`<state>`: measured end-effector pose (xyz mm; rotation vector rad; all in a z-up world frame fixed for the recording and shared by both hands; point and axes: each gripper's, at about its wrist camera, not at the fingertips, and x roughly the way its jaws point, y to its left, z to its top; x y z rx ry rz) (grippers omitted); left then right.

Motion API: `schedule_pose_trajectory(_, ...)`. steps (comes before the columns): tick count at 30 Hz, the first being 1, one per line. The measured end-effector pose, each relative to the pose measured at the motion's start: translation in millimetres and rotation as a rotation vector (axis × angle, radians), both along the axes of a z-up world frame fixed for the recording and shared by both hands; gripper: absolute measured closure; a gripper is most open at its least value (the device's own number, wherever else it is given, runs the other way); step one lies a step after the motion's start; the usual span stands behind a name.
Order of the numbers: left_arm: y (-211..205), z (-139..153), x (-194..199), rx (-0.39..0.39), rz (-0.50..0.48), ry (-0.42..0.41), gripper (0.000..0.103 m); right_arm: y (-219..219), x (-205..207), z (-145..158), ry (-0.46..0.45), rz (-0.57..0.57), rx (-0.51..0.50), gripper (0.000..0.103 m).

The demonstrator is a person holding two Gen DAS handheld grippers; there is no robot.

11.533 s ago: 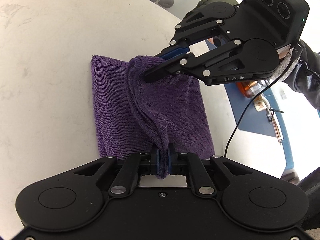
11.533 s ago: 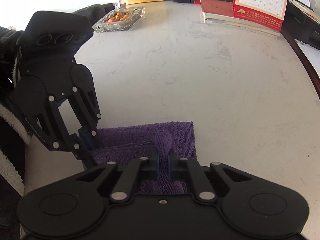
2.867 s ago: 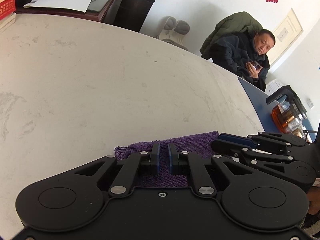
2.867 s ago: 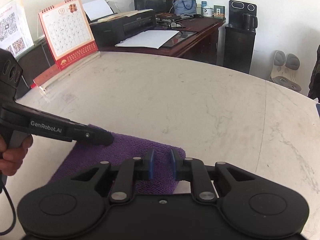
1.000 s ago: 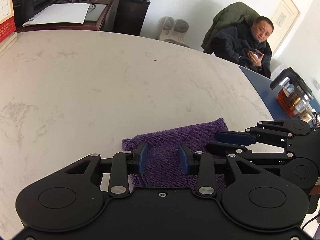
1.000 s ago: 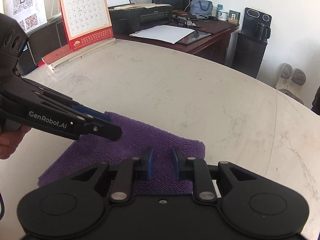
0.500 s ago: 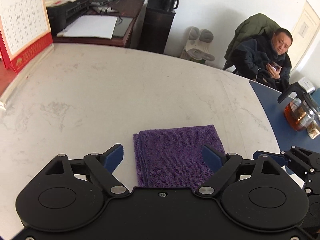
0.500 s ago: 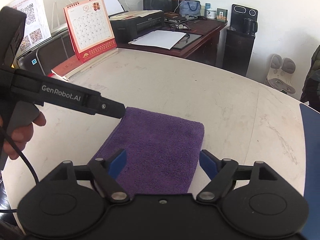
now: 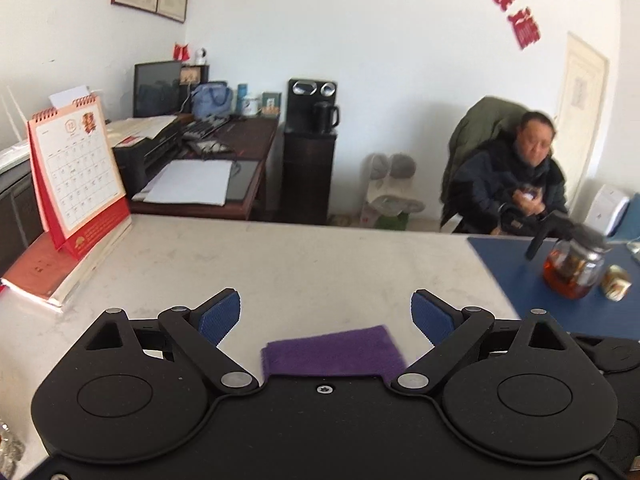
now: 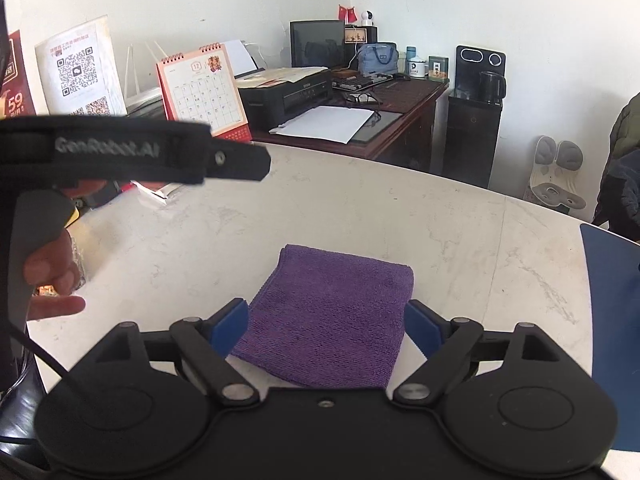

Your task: Fold towel

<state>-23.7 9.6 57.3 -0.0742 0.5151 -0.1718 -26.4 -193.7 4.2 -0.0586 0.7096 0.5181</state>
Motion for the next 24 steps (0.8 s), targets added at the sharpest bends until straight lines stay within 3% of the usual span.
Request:
schedule_pose_trajectory(2, -7, 7, -10, 0.023, 0.001, -0.029, 0.000, -5, -4, -1, 0.004, 0.009, 0.009, 0.019)
schedule_pose_trajectory(7, -20, 18, -32, 0.053, 0.047, -0.095, 0.000, -11, -15, -7, 0.005, 0.035, -0.004, 0.019)
schedule_pose_trajectory(13, -26, 30, -33, 0.088, 0.022, -0.156, 0.000, -16, -33, 9, -0.035, -0.045, -0.003, 0.018)
schedule_pose_trajectory(16, -32, 33, -24, 0.152, 0.123, -0.150, 0.000, -16, -35, 14, -0.042, -0.089, 0.014, 0.017)
schedule_pose_trajectory(17, -34, 32, -22, 0.176, 0.152, -0.131, 0.000, -15, -35, 13, -0.039, -0.111, 0.022, 0.017)
schedule_pose_trajectory(20, -42, 19, -2, 0.275, 0.196, 0.042, 0.000, -11, -36, 11, -0.014, -0.145, 0.047, 0.017)
schedule_pose_trajectory(24, -47, 3, 6, 0.287, 0.135, 0.182, 0.000, -3, -38, 7, -0.013, -0.152, 0.029, 0.017)
